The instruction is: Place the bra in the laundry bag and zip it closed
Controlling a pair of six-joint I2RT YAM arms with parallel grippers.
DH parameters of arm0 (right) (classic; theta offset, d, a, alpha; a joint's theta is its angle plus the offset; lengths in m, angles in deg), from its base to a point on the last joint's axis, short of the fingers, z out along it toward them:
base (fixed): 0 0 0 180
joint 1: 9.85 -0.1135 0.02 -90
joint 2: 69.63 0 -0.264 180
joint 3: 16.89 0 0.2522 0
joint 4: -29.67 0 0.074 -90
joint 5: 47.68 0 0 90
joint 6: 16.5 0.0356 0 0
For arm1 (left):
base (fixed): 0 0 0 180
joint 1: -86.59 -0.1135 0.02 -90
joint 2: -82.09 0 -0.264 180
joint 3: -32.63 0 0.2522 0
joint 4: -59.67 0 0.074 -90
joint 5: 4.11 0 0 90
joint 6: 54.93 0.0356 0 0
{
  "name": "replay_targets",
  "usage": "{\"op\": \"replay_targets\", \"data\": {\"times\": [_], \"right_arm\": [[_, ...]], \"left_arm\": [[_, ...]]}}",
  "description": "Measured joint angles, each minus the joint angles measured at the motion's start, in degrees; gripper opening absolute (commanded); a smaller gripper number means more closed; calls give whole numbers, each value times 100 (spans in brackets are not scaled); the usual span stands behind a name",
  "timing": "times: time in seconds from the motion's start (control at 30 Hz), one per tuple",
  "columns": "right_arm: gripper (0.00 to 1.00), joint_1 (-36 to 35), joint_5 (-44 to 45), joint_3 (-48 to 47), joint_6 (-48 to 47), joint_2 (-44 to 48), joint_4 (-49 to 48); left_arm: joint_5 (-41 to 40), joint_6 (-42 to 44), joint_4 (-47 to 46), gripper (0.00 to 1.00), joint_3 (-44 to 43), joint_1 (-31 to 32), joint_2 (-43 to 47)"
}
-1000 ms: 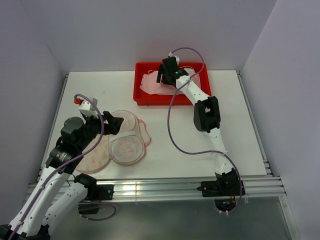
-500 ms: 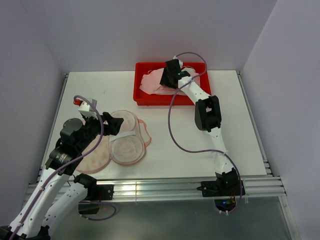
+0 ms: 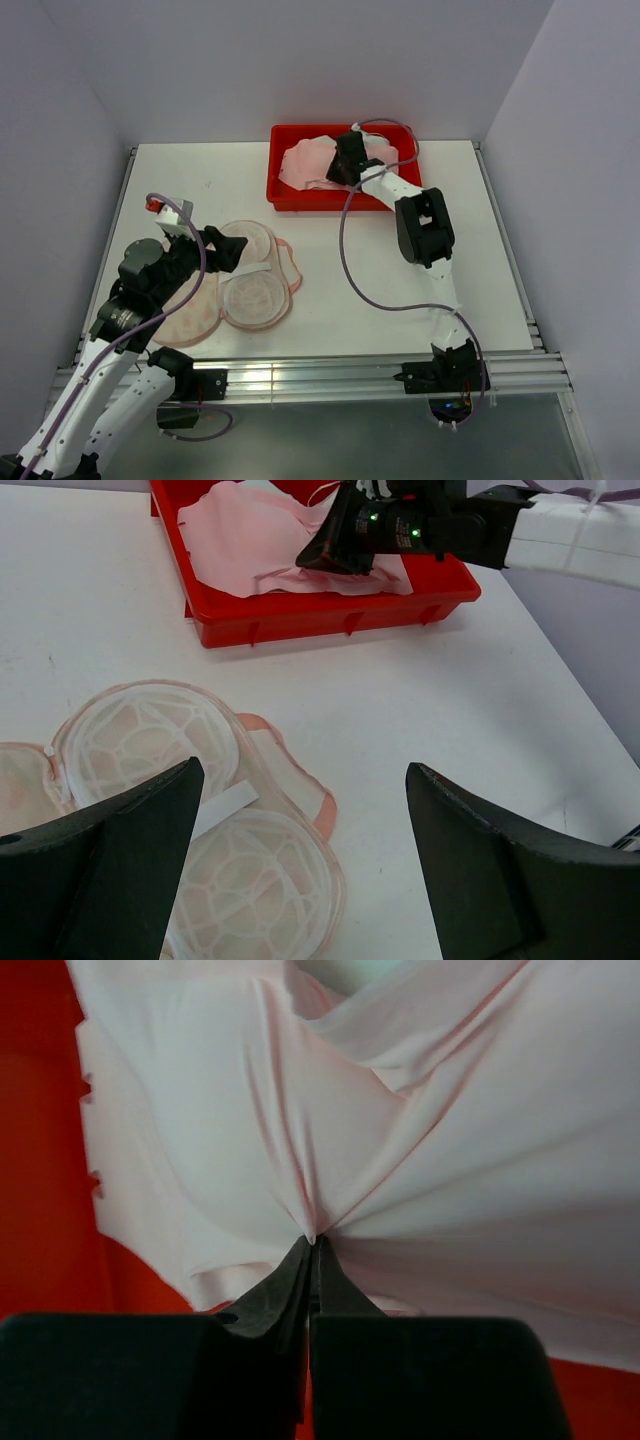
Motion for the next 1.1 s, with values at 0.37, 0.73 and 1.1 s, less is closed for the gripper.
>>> {"op": "replay_targets", "data": {"times": [0.37, 0.73, 1.1], "right_arm": [[0, 0, -470, 992, -850, 1563, -999], [0, 245, -1714, 1897, -1475, 3191, -1027], [0, 341, -3517, 3864, -1550, 5377, -1226]], "left_arm": [[87, -17, -120, 90, 13, 0, -256], [455, -417, -382, 93, -356, 0, -813], [1360, -1235, -1115, 98, -1388, 0, -1456]]}}
